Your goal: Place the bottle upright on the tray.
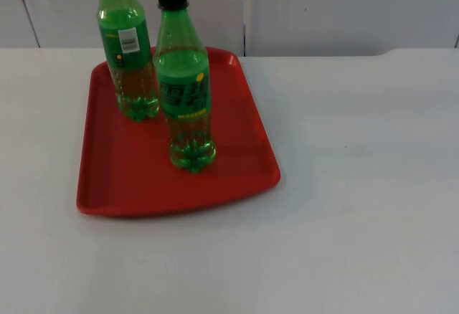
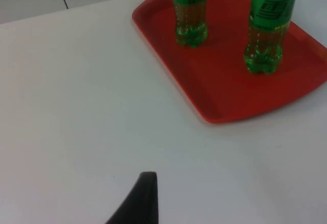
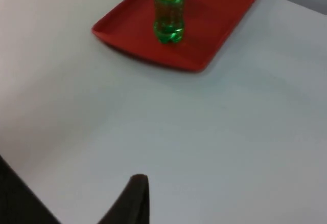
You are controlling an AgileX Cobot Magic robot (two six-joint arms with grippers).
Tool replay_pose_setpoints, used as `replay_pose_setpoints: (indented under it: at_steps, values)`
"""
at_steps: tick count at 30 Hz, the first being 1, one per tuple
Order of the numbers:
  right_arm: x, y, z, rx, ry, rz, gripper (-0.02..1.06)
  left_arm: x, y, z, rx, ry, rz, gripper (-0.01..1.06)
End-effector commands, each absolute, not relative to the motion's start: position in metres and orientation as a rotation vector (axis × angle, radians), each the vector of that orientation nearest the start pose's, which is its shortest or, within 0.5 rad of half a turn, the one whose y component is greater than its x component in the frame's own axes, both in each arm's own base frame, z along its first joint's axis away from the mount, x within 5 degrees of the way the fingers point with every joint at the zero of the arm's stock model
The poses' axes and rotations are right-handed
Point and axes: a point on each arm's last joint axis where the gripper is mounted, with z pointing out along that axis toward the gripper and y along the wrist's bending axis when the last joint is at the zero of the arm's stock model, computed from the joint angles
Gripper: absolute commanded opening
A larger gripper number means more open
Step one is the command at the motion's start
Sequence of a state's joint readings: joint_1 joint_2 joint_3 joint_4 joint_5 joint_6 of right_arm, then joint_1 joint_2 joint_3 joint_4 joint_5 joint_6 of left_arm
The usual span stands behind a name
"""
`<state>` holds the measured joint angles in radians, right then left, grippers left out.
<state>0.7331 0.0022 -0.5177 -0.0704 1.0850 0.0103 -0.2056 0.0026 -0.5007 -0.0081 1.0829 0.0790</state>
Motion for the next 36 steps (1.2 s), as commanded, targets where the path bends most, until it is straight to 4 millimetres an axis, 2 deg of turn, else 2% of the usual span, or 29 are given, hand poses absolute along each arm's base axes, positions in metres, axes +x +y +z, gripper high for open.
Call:
replay_pose_setpoints:
  at_steps: [1,27,36]
  values:
    - [-0.0022,-0.0094,0.2805,-0.665,1.95,0.342,1.05,-0.005,0.0006,0.2749,0.295,2.043,-0.088,1.05]
    - [-0.0071,-0.0065,0.2805,-0.058,2.042,-0.032,1.05,-0.005,0.0006,0.2749,0.295,2.043,-0.088,1.05]
    - [-0.0075,-0.0059,0.2804,0.007,2.044,-0.069,1.05,-0.005,0.0006,0.2749,0.295,2.043,-0.088,1.05]
